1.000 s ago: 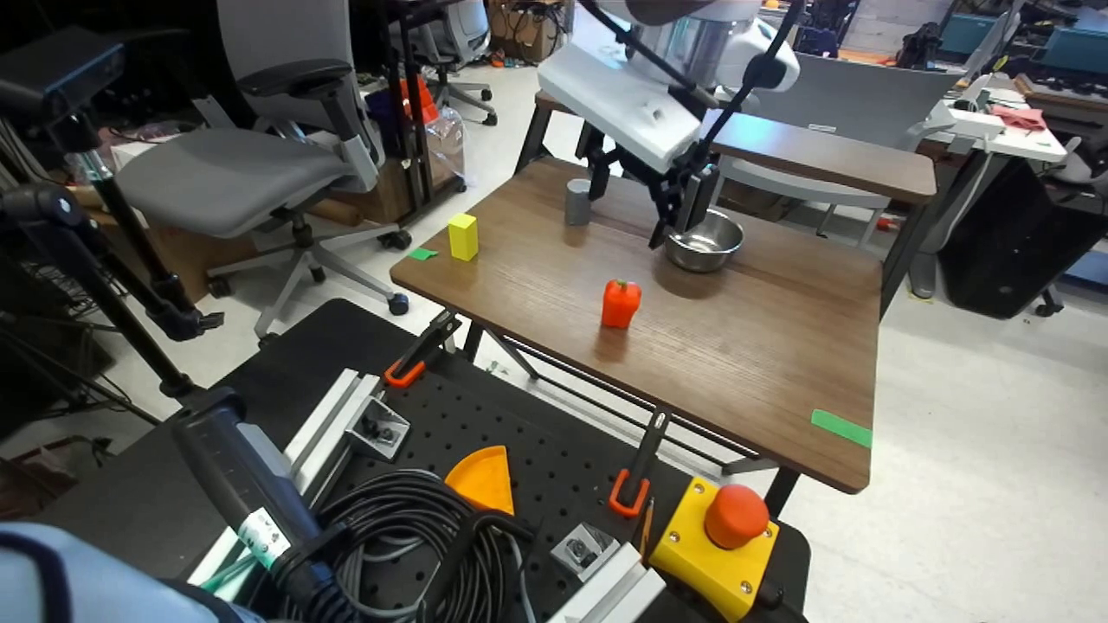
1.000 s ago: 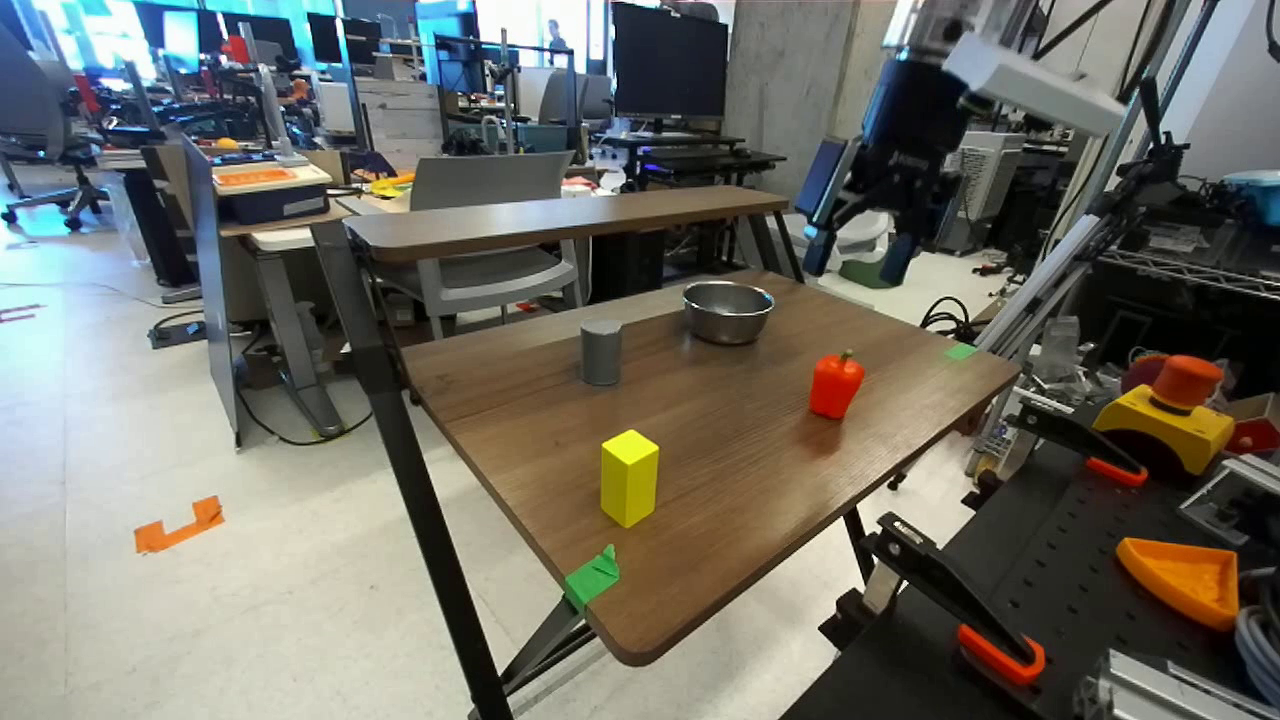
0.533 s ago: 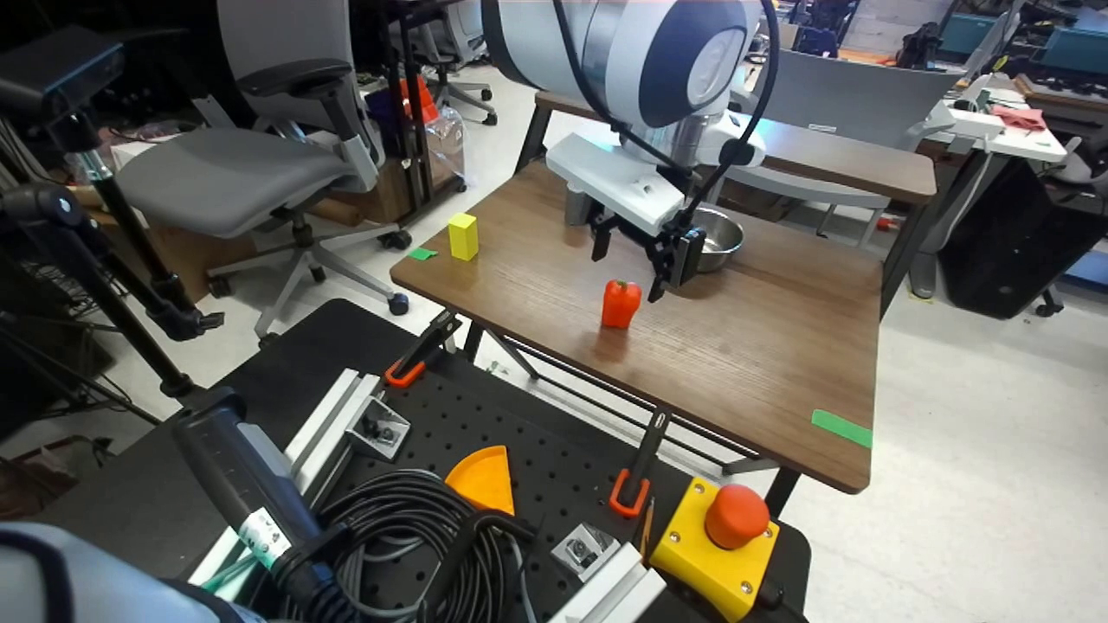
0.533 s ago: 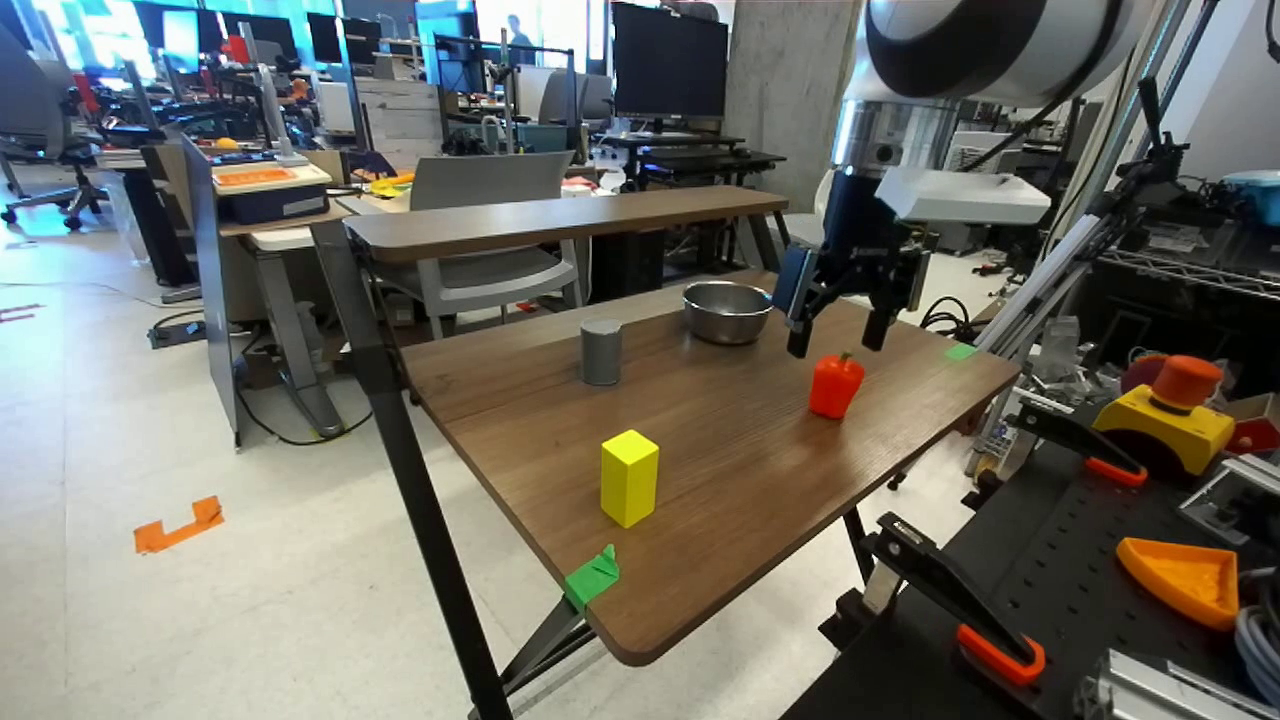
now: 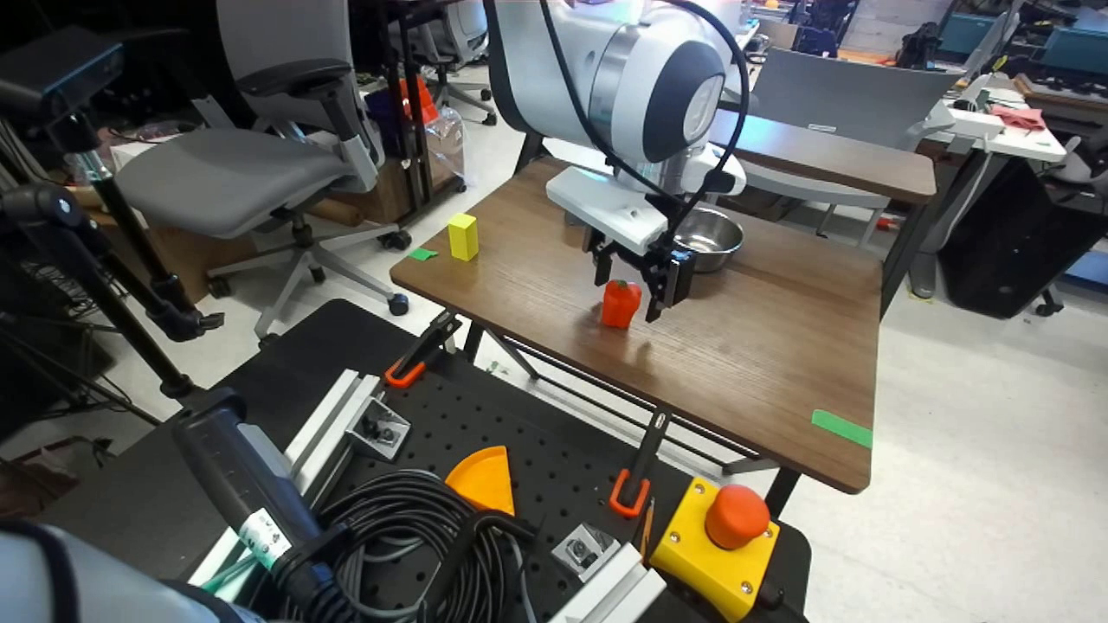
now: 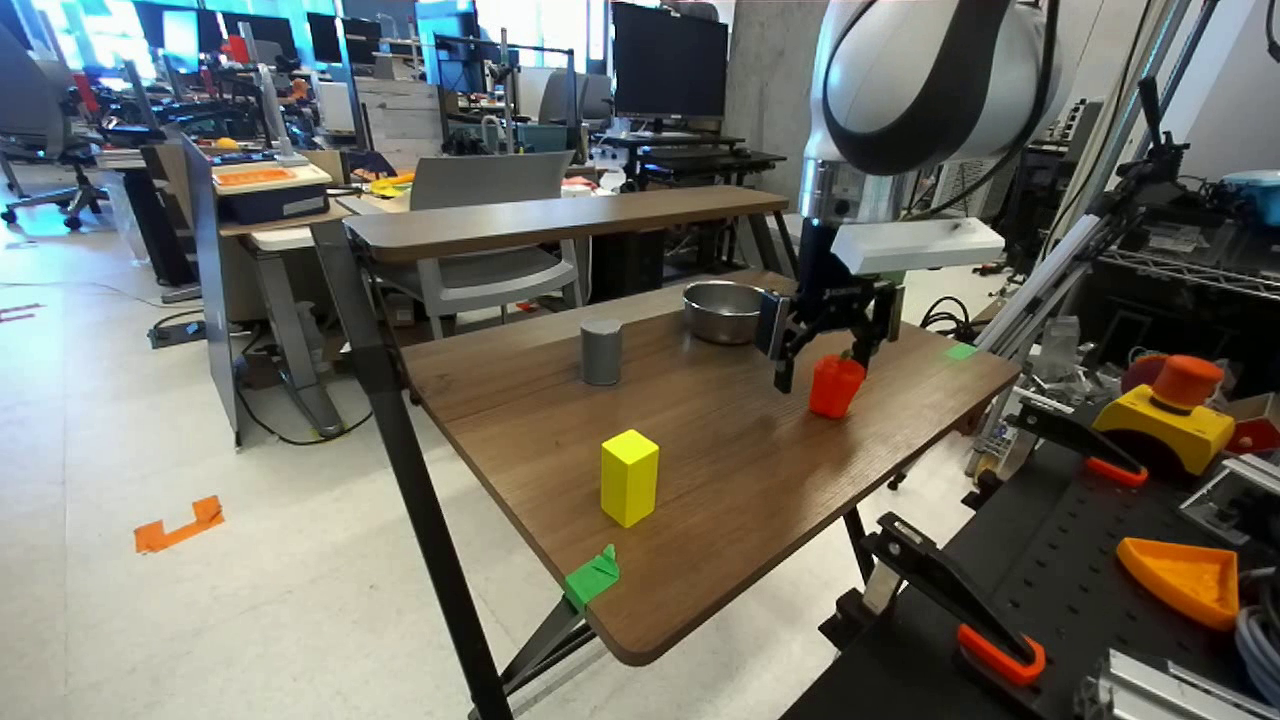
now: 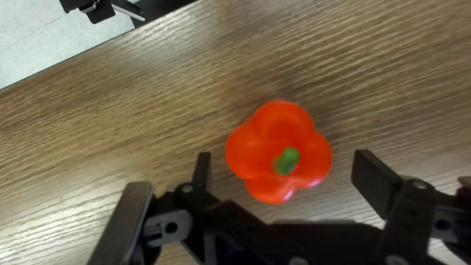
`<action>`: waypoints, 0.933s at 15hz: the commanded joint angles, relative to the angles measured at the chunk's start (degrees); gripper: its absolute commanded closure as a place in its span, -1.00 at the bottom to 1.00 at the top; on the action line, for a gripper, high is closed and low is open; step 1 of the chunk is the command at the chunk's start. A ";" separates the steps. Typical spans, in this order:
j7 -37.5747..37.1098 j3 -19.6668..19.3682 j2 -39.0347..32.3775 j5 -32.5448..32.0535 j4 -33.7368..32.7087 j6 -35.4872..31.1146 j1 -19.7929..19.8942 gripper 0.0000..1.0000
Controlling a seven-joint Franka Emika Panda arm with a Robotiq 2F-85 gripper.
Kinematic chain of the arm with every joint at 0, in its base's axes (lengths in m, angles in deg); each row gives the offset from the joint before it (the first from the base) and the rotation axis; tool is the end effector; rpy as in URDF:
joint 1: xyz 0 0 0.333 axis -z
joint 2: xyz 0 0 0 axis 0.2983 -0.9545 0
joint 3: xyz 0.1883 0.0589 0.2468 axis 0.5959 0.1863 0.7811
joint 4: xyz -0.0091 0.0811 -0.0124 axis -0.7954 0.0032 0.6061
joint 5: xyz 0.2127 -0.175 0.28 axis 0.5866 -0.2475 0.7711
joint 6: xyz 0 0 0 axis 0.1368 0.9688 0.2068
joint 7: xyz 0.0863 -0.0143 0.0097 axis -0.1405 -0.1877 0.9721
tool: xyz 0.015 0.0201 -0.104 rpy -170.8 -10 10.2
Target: Move the red pepper to the right
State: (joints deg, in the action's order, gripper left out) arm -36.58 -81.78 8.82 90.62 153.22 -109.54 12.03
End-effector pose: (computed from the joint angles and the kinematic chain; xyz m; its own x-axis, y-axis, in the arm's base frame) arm 0.5302 -0.0074 0.1297 0.9485 -0.3126 -0.0520 -0.3098 -0.9492 0.0551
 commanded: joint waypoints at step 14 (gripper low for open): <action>-4.58 -1.93 5.87 3.51 -5.87 5.82 4.01 0.65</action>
State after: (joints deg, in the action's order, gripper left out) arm -41.94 -83.11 11.97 91.95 148.70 -106.25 12.83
